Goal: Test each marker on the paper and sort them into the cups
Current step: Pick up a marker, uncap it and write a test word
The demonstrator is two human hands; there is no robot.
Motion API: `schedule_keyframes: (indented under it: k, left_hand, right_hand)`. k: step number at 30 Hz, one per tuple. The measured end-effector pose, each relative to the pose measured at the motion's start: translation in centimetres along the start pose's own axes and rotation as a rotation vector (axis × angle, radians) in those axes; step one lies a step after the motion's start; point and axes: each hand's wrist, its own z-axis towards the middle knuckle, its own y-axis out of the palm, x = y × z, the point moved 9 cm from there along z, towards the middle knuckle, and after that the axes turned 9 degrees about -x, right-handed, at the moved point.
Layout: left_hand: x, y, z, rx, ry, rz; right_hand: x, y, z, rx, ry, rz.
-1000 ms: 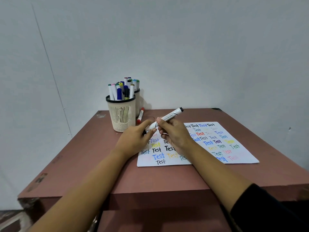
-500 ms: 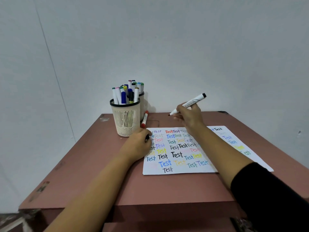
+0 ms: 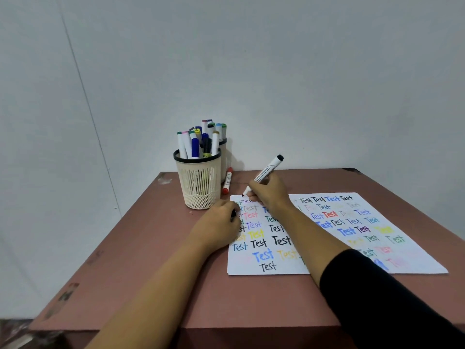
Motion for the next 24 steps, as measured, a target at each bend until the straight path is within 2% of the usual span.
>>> schedule_keyframes:
  k: [24]
  left_hand:
    - [-0.04, 0.03, -0.1, -0.033, -0.042, -0.01]
  right_hand:
    - [-0.47, -0.15, -0.51, 0.029, -0.027, -0.063]
